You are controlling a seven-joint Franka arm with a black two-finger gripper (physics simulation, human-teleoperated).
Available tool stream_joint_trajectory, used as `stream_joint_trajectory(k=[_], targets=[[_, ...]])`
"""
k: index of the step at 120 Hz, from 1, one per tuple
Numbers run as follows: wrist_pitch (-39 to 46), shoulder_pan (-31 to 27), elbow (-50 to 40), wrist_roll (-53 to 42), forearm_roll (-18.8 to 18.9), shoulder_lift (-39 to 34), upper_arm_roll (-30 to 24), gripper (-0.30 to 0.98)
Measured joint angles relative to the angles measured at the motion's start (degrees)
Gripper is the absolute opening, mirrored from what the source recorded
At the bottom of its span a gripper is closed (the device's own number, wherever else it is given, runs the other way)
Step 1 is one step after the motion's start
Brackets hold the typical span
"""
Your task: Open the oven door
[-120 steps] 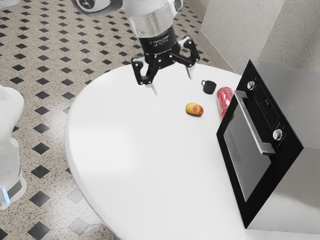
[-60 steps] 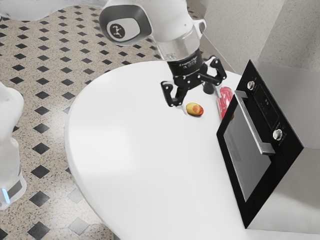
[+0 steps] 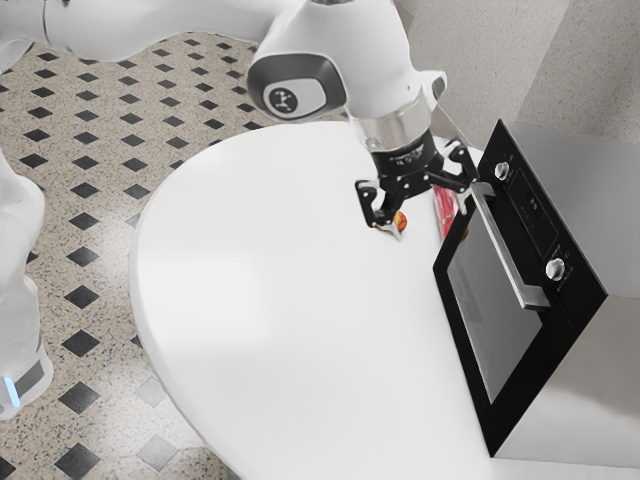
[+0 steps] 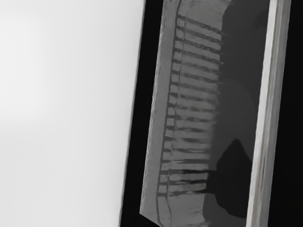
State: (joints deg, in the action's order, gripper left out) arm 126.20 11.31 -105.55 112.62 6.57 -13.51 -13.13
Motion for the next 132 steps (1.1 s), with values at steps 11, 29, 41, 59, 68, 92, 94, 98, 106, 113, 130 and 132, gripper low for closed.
stream_joint_trajectory(k=[11,29,41,59,68,92,94,98,106,113,130,132], targets=[[0.95,-0.13,0.19,-1.45,0.08,1.31,0.03,0.69],[1.97,-0.76,1.94,-3.54,0.15,3.40,0.22,0.69],[2.34,-1.10,3.11,-4.98,0.14,4.61,0.50,0.69],[2.91,-1.06,4.75,-6.82,0.13,6.75,0.66,0.69],[3.23,-1.66,5.09,-7.70,0.10,7.37,1.20,0.69],[4.21,-4.16,7.51,-10.81,-0.22,10.73,2.46,0.69],[4.28,-4.29,7.58,-11.05,-0.25,10.92,2.49,0.69],[4.45,-4.50,7.67,-11.50,-0.29,11.28,2.54,0.69],[4.81,-4.71,8.07,-12.34,-0.43,12.02,2.57,0.69],[5.06,-4.75,8.83,-13.00,-0.54,12.82,2.58,0.69],[5.43,-4.79,10.23,-14.41,-0.68,14.36,2.59,0.69],[5.46,-4.77,10.40,-14.57,-0.69,14.56,2.61,0.69]])
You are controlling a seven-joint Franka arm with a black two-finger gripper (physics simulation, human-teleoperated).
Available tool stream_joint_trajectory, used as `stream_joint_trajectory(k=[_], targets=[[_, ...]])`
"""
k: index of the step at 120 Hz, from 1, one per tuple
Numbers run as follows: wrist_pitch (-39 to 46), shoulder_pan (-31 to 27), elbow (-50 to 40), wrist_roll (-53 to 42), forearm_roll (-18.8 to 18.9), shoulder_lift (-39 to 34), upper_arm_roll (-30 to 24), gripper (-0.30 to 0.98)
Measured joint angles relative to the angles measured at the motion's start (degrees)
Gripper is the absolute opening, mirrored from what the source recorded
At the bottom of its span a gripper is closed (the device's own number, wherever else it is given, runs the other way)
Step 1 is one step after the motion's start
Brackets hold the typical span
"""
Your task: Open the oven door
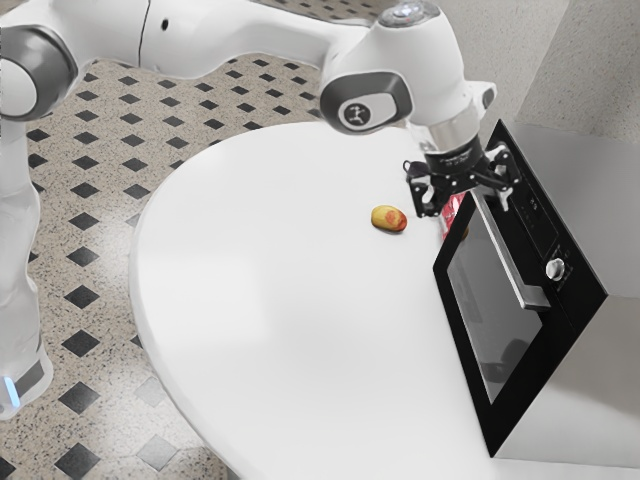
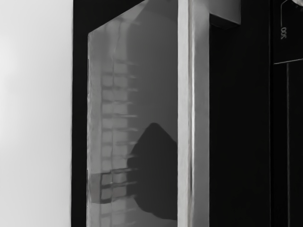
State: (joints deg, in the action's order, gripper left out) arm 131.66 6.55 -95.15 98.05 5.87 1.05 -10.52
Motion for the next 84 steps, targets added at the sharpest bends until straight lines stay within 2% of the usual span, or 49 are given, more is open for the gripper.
stream_joint_trajectory(k=[52,84], targets=[[1.29,1.52,1.87,-3.16,-0.09,2.99,0.69,0.69],[1.50,1.15,1.83,-4.28,-1.41,3.94,1.27,0.69]])
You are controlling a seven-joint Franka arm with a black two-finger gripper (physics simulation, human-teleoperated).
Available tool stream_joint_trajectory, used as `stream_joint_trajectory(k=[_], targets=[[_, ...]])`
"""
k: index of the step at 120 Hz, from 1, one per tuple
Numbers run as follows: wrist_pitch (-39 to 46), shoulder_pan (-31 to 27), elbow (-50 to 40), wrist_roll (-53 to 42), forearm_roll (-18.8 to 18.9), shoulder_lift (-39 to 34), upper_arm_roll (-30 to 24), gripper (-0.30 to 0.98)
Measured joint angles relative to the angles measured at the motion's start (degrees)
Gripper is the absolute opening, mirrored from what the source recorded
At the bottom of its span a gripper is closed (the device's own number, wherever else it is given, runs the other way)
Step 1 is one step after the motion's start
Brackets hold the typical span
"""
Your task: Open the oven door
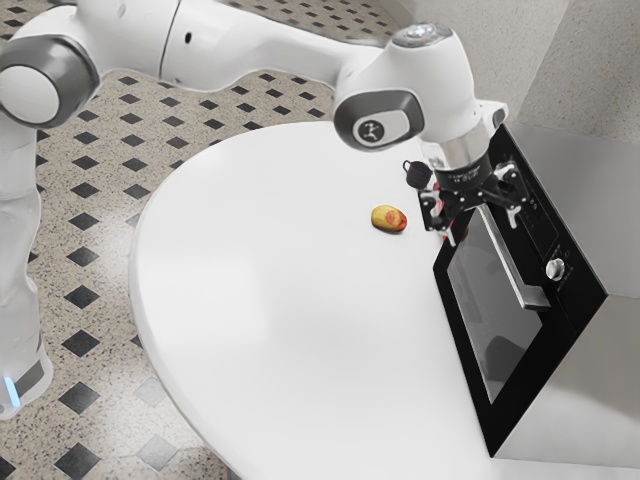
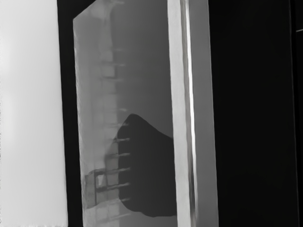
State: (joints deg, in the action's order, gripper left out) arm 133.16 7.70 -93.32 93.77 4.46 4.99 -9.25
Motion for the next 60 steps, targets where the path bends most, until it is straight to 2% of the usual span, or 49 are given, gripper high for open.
stream_joint_trajectory(k=[60], targets=[[0.07,0.15,-0.44,-1.14,-2.71,1.95,0.81,0.69]])
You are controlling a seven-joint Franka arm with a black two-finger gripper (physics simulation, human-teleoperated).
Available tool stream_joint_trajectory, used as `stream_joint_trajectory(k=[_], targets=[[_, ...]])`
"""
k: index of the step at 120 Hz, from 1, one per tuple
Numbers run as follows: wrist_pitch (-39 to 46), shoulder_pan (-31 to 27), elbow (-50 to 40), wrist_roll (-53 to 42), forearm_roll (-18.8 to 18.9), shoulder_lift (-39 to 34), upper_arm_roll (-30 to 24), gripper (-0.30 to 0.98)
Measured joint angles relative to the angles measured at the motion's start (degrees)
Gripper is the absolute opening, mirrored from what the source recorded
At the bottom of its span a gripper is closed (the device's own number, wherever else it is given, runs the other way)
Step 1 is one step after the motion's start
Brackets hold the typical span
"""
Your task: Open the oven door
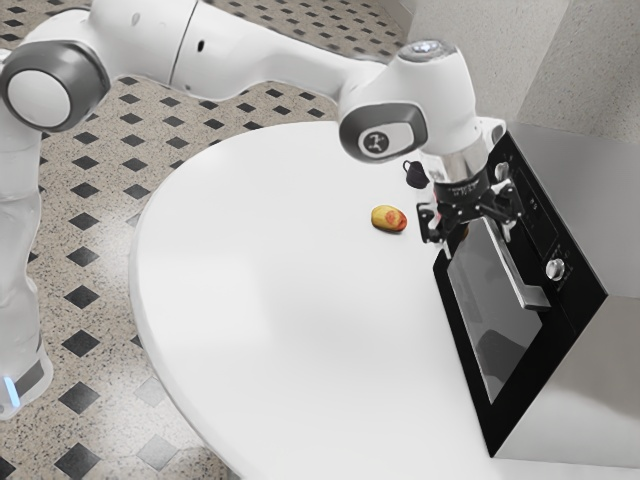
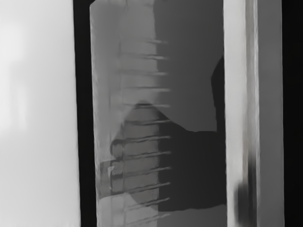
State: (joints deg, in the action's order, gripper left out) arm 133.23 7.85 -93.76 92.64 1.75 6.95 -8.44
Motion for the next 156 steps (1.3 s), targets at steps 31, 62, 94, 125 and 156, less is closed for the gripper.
stream_joint_trajectory(k=[31,62,94,125,156], targets=[[0.00,0.45,-0.19,-0.31,-0.90,0.56,0.90,0.68],[-0.03,0.75,-1.33,-0.51,-2.78,-0.53,1.96,0.43],[-0.05,0.87,-6.12,-0.63,-3.59,-4.25,2.43,0.34],[0.01,0.91,-11.12,-0.65,-3.95,-8.83,2.56,0.32],[0.13,-0.20,-17.07,-0.64,-5.63,-14.22,2.60,0.32]])
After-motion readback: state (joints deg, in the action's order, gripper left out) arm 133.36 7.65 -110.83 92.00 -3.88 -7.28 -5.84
